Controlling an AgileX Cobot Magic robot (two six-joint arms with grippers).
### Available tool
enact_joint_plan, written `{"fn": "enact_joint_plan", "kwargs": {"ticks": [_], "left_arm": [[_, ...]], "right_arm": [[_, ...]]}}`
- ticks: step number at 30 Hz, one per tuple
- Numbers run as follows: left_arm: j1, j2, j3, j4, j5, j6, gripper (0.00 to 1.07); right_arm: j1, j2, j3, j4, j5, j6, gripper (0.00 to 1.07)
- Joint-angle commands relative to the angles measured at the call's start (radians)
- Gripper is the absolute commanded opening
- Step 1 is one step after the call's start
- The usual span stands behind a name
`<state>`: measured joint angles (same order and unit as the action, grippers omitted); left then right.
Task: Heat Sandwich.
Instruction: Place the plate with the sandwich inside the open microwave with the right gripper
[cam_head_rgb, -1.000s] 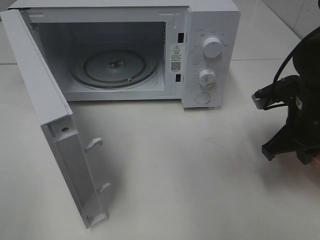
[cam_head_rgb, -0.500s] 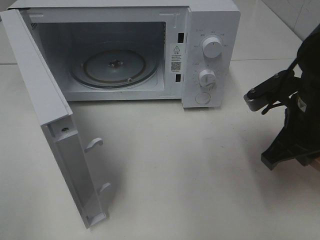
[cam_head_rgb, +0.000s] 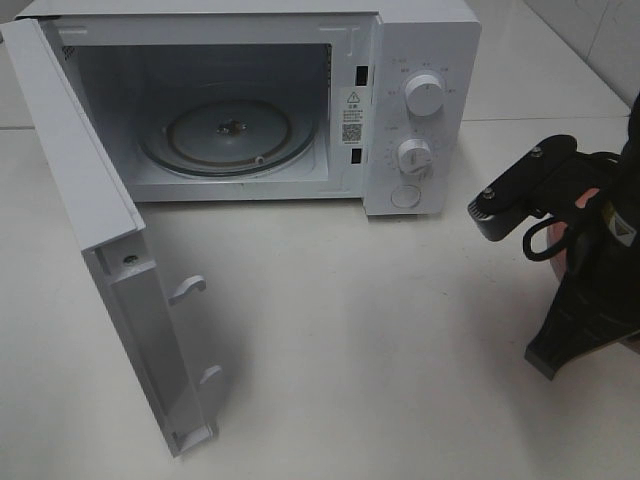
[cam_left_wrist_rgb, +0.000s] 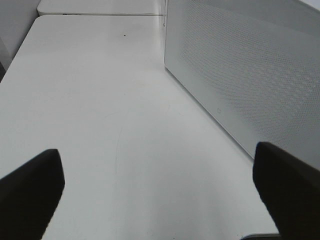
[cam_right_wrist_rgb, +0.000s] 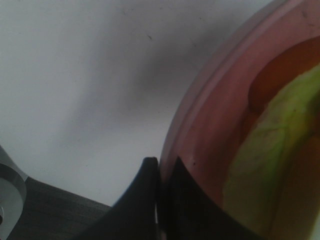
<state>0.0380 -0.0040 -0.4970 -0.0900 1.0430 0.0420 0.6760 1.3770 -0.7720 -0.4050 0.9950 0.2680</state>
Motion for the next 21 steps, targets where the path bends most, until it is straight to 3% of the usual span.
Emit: {"fn": "enact_joint_plan", "kwargs": {"ticks": [1,12,21], "left_arm": [[0.000,-0.026,0.004,0.000,-0.008,-0.003,0.97],[0.000,-0.026,0.004,0.000,-0.008,-0.003,0.97],[0.000,-0.026,0.004,0.000,-0.008,-0.003,0.97]], "right_arm": [[0.073,-0.031,0.004,-0.023,0.026,-0.014,0.00],[0.201,-0.040,0.004,-0.023,0.037,-0.119,0.00],[0.210,-0.040,0.004,-0.023,0.003,-0.312,0.00]]}}
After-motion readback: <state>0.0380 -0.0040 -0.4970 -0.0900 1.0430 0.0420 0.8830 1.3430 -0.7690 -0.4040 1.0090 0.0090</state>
